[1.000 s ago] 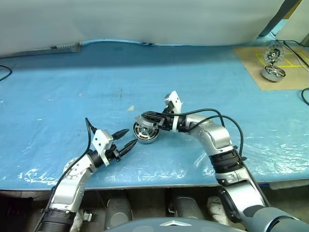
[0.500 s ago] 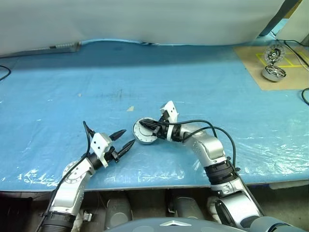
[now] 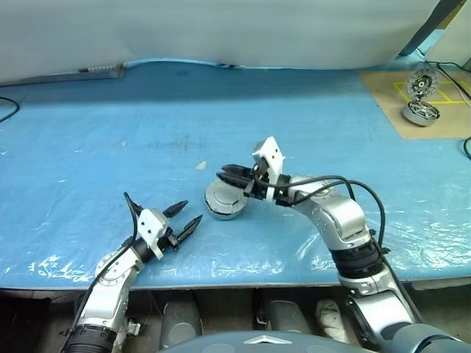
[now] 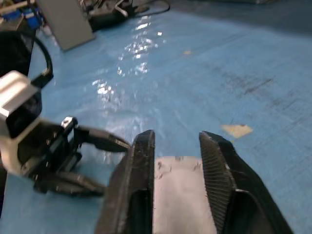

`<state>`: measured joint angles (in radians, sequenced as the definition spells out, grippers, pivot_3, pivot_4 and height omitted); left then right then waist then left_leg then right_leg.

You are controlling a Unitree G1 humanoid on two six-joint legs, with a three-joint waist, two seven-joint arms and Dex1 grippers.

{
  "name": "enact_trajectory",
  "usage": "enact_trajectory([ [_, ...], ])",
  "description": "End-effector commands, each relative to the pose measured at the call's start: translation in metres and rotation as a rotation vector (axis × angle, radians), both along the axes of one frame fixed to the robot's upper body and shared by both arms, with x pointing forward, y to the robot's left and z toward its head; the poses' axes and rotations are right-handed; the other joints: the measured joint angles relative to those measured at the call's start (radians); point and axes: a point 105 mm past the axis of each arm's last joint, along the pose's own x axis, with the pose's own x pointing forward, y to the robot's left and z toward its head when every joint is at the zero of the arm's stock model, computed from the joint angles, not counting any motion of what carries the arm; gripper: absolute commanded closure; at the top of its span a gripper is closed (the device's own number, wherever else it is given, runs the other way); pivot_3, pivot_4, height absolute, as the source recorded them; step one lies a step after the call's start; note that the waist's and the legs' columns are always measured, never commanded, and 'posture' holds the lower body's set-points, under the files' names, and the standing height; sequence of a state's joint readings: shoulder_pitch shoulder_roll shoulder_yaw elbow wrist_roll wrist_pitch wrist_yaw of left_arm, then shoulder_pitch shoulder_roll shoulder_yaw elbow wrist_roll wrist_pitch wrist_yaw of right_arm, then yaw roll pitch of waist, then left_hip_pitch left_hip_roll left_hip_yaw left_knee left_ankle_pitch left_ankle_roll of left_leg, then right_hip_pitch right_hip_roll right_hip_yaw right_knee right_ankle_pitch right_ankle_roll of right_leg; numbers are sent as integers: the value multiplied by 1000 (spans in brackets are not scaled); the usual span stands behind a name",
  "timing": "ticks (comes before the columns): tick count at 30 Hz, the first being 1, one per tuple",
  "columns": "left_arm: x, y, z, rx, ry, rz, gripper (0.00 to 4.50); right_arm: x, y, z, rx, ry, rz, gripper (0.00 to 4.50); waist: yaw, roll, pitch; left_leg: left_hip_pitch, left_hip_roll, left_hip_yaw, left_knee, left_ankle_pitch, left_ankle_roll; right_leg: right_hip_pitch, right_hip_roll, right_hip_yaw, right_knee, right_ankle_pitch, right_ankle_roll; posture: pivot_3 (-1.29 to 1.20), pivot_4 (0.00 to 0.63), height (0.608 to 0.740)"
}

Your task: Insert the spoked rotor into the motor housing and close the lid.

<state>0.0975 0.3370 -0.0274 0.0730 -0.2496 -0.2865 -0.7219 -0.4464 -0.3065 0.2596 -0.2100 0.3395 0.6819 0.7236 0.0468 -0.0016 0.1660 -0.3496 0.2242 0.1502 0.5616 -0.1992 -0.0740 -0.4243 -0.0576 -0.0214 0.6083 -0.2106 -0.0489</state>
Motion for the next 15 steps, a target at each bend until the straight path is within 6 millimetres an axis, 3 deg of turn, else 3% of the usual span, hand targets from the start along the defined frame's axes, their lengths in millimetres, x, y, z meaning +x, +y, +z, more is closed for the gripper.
enact_trajectory([
  [1, 3, 0, 11, -6, -55, 14, 1756, -2, 5, 0, -45, -79, 10, 1856, -3, 0, 0, 0, 0, 0, 0, 0, 0, 0, 0, 0, 0, 0, 0, 0, 150, 740],
  [3, 3, 1, 12, -4, -58, 15, 1756, -1, 5, -7, -75, -83, 1, 1155, -3, 0, 0, 0, 0, 0, 0, 0, 0, 0, 0, 0, 0, 0, 0, 0, 150, 740],
  [15, 3, 3, 9, 9, -53, 14, 1756, 6, 3, -30, -115, -83, -43, 1155, -3, 0, 0, 0, 0, 0, 0, 0, 0, 0, 0, 0, 0, 0, 0, 0, 150, 740],
])
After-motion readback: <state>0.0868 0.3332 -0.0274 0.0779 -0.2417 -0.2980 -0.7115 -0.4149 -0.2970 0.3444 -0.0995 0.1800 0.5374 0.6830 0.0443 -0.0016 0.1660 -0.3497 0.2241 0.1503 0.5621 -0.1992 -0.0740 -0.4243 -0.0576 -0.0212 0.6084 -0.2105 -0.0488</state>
